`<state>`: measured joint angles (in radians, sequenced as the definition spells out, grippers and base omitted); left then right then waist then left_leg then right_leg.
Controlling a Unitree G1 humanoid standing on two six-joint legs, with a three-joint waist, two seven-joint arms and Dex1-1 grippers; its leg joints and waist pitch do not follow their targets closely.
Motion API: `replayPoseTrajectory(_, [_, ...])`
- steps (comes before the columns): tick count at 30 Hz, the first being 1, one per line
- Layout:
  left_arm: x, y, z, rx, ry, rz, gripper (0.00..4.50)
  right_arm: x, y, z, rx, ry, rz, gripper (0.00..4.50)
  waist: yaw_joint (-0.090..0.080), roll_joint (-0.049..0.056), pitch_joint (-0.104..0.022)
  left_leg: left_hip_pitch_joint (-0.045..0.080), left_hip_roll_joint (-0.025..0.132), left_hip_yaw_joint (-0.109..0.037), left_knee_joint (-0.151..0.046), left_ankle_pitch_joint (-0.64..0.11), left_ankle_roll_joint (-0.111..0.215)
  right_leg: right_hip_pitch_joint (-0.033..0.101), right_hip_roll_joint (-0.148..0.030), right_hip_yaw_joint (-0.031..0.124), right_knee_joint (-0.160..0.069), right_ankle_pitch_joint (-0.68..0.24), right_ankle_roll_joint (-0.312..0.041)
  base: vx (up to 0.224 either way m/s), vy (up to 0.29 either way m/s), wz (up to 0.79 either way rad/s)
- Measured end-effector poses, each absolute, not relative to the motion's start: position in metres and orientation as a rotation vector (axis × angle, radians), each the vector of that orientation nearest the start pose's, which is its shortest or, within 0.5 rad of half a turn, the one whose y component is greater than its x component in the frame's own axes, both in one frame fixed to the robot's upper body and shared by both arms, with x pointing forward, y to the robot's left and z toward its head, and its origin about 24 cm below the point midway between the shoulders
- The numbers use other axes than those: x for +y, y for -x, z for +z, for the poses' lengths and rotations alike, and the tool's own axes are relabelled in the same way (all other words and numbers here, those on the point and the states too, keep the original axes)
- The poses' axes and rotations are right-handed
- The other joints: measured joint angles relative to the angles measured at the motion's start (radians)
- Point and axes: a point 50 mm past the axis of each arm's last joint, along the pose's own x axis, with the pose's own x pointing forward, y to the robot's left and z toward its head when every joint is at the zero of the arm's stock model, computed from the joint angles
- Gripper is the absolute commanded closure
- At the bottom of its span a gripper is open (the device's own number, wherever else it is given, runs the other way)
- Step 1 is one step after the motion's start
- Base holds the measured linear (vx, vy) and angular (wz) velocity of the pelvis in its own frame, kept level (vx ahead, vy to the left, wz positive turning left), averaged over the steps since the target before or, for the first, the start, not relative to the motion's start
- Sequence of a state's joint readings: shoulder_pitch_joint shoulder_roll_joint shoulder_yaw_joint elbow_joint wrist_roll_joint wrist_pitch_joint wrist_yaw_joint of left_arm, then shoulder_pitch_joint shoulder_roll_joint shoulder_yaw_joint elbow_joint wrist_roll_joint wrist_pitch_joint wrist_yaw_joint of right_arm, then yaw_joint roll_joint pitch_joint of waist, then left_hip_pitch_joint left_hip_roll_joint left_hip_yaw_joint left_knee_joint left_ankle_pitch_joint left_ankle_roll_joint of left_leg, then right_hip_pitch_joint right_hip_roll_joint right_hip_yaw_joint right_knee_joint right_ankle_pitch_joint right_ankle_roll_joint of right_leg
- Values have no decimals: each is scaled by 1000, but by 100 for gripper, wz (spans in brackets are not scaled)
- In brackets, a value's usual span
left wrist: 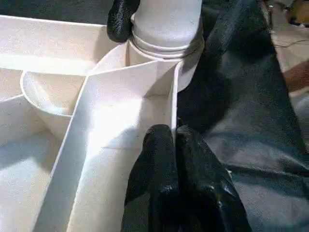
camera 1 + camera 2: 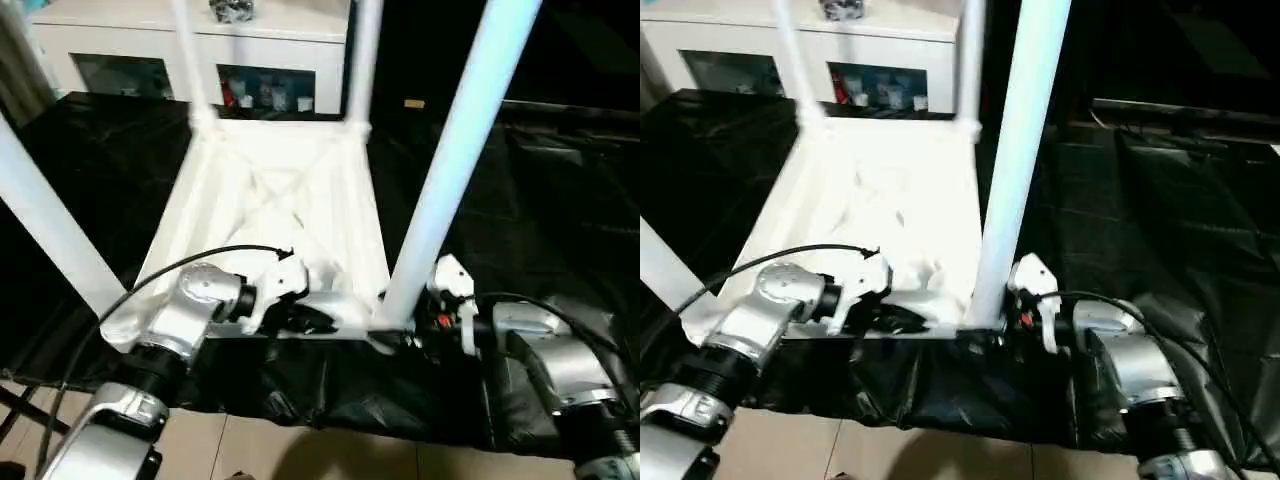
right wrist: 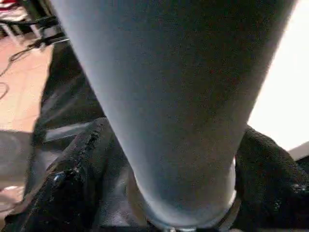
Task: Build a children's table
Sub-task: Rotate leg to tighten
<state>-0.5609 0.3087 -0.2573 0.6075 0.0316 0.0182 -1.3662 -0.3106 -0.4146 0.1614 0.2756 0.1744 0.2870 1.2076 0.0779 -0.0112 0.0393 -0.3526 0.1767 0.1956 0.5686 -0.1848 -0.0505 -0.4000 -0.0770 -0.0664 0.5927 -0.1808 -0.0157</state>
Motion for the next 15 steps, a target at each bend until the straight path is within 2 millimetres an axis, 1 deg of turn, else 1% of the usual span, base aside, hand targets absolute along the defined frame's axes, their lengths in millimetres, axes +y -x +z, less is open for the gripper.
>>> replayPoseTrajectory(2, [120, -302, 44, 417, -344, -1537, 450, -157, -271, 40, 444, 65, 1281, 118, 6, 0, 0, 0, 0, 0, 0, 0, 0, 0, 0, 0, 0, 0, 0, 0, 0, 0])
replayPoseTrajectory(5, [122, -301, 44, 424, -341, -1555, 450, -157, -270, 40, 454, 53, 1292, 130, 10, 0, 0, 0, 0, 0, 0, 0, 0, 0, 0, 0, 0, 0, 0, 0, 0, 0])
replayPoseTrajectory(6, [122, -301, 44, 425, -341, -1558, 450, -157, -269, 40, 457, 52, 1297, 154, 11, 0, 0, 0, 0, 0, 0, 0, 0, 0, 0, 0, 0, 0, 0, 0, 0, 0])
replayPoseTrajectory(8, [123, -300, 44, 426, -342, -1568, 450, -157, -269, 40, 464, 51, 1302, 154, 12, 0, 0, 0, 0, 0, 0, 0, 0, 0, 0, 0, 0, 0, 0, 0, 0, 0])
replayPoseTrajectory(9, [123, -300, 44, 425, -345, -1572, 450, -157, -269, 41, 468, 52, 1303, 168, 13, 0, 0, 0, 0, 0, 0, 0, 0, 0, 0, 0, 0, 0, 0, 0, 0, 0])
replayPoseTrajectory(12, [122, -300, 44, 422, -346, -1574, 450, -156, -268, 40, 467, 51, 1303, 177, 13, 0, 0, 0, 0, 0, 0, 0, 0, 0, 0, 0, 0, 0, 0, 0, 0, 0])
replayPoseTrajectory(15, [123, -302, 44, 416, -348, -1539, 450, -153, -269, 36, 433, 18, 1242, 188, 10, -1, 0, 1, 0, 0, 1, 0, 0, 0, 0, 0, 1, 0, 0, 0, 0, 0])
